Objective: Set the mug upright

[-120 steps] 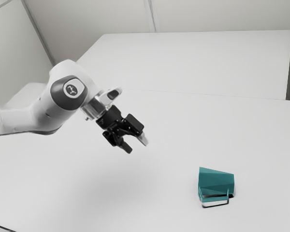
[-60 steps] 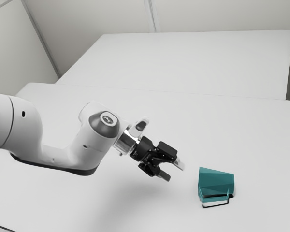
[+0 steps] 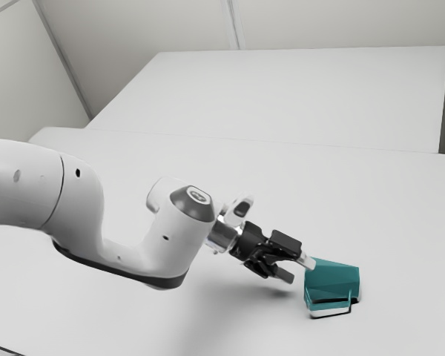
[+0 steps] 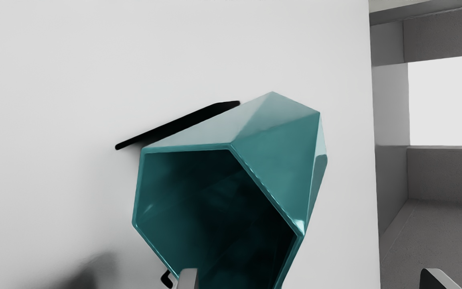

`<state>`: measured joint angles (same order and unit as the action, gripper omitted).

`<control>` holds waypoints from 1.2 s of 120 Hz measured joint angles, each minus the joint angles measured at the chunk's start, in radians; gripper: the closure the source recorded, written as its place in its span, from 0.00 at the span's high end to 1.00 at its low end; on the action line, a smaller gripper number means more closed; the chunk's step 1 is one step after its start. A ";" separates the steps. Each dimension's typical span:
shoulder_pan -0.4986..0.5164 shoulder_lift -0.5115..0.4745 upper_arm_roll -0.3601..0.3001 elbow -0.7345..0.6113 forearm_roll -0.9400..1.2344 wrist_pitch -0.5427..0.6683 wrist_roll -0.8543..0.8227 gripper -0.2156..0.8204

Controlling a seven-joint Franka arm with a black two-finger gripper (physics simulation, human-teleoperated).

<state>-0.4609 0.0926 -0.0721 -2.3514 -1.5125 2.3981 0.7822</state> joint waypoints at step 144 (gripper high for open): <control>-0.056 0.100 -0.009 0.055 -0.247 0.016 0.272 0.64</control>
<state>-0.5171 0.1924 -0.0813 -2.2966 -1.7596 2.4142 1.0544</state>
